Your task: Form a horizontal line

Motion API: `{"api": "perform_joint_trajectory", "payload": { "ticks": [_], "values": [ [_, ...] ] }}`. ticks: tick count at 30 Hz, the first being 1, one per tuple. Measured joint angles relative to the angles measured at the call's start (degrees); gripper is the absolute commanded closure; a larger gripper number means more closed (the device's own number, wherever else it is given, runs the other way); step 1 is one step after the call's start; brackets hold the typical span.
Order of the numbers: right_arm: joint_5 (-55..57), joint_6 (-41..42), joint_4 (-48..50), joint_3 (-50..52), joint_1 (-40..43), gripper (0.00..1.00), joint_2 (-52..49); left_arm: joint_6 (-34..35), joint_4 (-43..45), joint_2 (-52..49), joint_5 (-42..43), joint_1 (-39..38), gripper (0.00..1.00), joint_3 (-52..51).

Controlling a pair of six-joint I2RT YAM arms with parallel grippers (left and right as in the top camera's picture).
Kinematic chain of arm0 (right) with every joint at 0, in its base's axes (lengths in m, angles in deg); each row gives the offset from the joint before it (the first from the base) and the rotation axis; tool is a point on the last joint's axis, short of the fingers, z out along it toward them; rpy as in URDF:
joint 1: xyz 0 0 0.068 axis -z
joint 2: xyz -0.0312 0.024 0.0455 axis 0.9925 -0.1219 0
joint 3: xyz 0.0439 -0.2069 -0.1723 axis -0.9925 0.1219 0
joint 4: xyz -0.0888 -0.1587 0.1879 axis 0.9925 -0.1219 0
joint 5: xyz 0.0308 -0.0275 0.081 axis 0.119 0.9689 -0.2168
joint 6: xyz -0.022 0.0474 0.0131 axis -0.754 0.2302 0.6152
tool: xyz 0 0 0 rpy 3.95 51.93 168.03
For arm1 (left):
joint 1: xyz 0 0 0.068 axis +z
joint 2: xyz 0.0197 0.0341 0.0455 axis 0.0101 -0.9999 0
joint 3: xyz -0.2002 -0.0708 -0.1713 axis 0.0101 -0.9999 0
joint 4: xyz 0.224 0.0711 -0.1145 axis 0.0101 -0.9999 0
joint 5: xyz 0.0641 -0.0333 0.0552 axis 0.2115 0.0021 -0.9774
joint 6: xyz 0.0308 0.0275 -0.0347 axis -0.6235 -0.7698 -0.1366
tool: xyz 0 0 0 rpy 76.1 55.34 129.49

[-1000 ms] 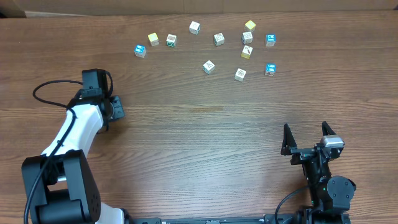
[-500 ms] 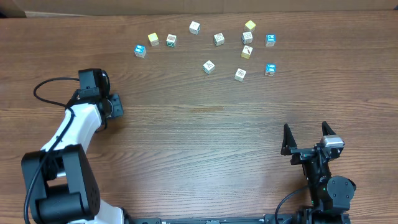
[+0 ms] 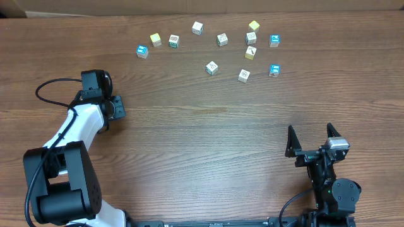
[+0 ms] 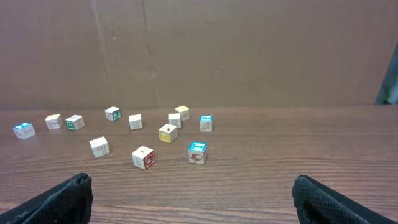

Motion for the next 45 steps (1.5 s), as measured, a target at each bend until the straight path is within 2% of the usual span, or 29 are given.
{"api": "perform_joint_trajectory", "payload": {
  "ticks": [34, 45],
  "values": [
    [0.0, 0.0, 0.0, 0.0, 0.0, 0.0, 0.0, -2.8, 2.6, -1.7, -1.5, 0.0, 0.78, 0.0],
    [0.0, 0.0, 0.0, 0.0, 0.0, 0.0, 0.0, -3.4, 2.9, -1.7, -1.5, 0.0, 0.69, 0.0]
  ]
}}
